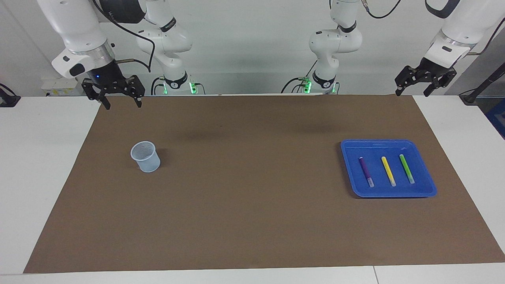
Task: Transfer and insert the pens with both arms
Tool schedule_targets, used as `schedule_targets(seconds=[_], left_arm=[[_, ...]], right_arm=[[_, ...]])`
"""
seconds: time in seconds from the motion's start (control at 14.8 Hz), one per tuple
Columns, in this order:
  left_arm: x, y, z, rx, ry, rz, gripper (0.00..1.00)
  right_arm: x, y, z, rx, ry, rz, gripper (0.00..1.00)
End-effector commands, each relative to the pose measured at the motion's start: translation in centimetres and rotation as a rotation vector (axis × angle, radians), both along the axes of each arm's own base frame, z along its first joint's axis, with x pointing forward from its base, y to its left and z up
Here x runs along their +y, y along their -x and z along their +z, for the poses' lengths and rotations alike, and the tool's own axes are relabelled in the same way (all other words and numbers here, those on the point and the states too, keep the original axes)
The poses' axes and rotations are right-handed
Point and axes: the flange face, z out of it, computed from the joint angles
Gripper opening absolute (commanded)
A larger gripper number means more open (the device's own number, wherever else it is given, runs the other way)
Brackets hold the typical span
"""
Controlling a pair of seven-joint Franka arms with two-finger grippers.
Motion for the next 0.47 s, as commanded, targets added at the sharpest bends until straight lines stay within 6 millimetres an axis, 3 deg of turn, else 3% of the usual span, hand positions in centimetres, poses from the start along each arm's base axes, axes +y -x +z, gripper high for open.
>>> schedule_targets(seconds=[0.0,0.41], left_arm=[[0.1,0.4,0.0,0.003,-0.016,-0.012,1.00],[0.1,0.4,-0.1,0.005,-0.018,-0.012,1.00]], right_arm=[[0.1,-0.1,0.3,-0.008,0.010,-0.009,1.00],[0.0,1.8,3.3,-0.059,0.008,-0.012,1.00]])
